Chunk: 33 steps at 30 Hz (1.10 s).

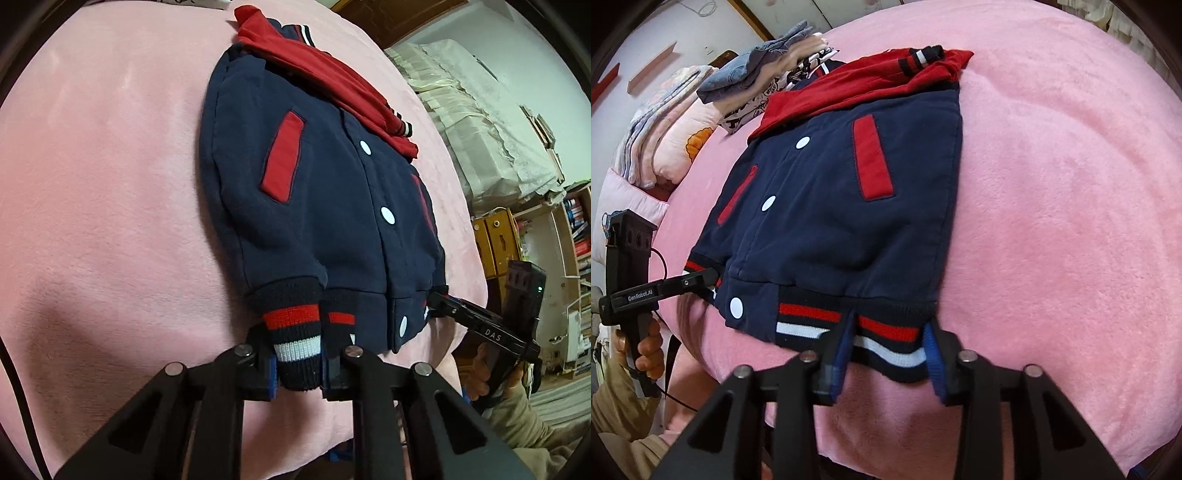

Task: Fold large clothes
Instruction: 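Lift the hem with both grippers and fold it toward the collar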

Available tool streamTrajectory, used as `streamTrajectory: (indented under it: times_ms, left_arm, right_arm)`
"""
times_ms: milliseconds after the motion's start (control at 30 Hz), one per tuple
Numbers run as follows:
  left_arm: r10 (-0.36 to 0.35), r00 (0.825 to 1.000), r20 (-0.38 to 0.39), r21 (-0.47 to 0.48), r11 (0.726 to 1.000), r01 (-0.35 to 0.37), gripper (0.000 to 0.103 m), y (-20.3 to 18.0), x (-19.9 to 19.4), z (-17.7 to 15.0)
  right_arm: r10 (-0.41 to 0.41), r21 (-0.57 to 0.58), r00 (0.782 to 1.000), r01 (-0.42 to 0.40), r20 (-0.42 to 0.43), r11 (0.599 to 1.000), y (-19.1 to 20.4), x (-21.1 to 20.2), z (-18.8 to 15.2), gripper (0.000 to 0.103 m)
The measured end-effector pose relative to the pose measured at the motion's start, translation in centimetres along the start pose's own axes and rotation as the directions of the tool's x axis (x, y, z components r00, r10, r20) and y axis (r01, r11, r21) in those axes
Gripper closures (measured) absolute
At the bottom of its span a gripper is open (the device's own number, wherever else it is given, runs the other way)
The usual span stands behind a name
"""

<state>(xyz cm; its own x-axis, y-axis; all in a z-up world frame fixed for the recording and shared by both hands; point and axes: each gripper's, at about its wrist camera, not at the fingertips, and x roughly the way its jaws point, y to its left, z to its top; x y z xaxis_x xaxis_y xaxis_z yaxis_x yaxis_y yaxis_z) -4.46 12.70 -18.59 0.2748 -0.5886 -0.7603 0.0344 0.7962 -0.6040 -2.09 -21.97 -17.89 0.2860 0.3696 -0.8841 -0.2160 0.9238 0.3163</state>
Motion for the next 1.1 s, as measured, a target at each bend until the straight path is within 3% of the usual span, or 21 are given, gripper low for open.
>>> streamTrajectory:
  times_ms: [33, 100, 300, 500, 733, 967, 1000, 1100]
  left_arm:
    - [0.009, 1.000, 0.004, 0.009, 1.000, -0.009, 0.092, -0.3, 0.0, 0.0]
    - [0.013, 1.000, 0.018, 0.018, 1.000, -0.013, 0.092, -0.8, -0.3, -0.1]
    - [-0.033, 0.996, 0.083, -0.005, 0.999, 0.034, 0.093, -1.8, -2.7, 1.1]
    - [-0.095, 0.981, 0.170, -0.033, 0.994, 0.102, 0.093, -2.8, -5.7, 4.3]
    - [-0.149, 0.958, 0.246, -0.028, 0.987, 0.161, 0.093, -3.7, -6.7, 12.5]
    - [-0.079, 0.967, 0.241, -0.040, 0.995, 0.091, 0.092, -4.2, -3.2, 20.2]
    - [-0.053, 0.972, 0.227, -0.060, 0.996, 0.068, 0.089, -3.9, -2.3, 21.3]
    - [-0.014, 0.982, 0.186, -0.112, 0.993, 0.036, 0.069, -2.8, -0.3, 23.5]
  right_arm:
    - [0.004, 0.002, 1.000, -0.004, 0.005, 1.000, -0.1, -0.2, 0.0, 0.089]
    - [0.040, 0.018, 0.999, -0.041, 0.023, 0.999, -0.2, -0.8, 0.2, 0.091]
    - [0.068, -0.015, 0.992, -0.067, 0.105, 0.998, 1.1, -3.6, 1.0, 0.092]
    - [0.157, -0.016, 0.964, -0.157, 0.215, 0.987, 1.8, -7.6, 4.1, 0.092]
    - [0.204, 0.026, 0.927, -0.224, 0.314, 0.974, 1.1, -9.2, 11.1, 0.092]
    - [0.164, 0.119, 0.933, -0.211, 0.319, 0.970, -1.4, -5.8, 18.1, 0.092]
    - [0.157, 0.136, 0.937, -0.207, 0.311, 0.969, -1.8, -5.3, 18.7, 0.089]
    - [0.136, 0.218, 0.952, -0.199, 0.275, 0.955, -3.6, -2.8, 21.4, 0.082]
